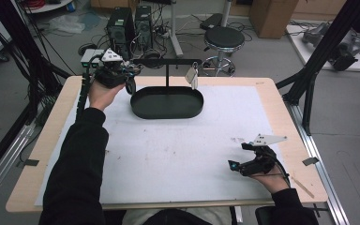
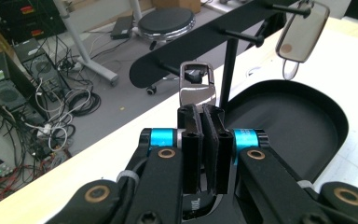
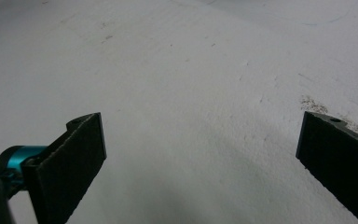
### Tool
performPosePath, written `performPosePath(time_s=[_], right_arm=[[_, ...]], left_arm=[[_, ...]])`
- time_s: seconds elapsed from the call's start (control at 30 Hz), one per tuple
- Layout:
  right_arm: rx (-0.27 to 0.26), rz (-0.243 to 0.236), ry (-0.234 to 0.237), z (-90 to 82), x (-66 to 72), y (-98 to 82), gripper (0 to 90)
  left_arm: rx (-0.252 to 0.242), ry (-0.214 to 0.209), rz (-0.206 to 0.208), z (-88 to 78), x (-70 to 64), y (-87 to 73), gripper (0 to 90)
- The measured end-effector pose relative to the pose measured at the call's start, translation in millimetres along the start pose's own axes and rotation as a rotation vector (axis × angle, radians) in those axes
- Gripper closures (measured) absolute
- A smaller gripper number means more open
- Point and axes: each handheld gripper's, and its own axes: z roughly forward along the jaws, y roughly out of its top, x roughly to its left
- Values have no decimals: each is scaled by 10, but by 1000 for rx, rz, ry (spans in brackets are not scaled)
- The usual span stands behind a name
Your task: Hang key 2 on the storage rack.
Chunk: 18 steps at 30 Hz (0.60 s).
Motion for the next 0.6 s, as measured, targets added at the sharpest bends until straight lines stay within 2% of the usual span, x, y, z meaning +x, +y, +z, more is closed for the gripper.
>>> performPosePath(time_s=[0.47, 0.6], right_arm=[[-1, -4, 5, 12, -1, -3, 7], [4, -3, 6, 17, 3, -2, 7]], left_arm=[[28, 32, -2, 107, -19, -30, 858], [34, 43, 8, 138, -23, -36, 857]])
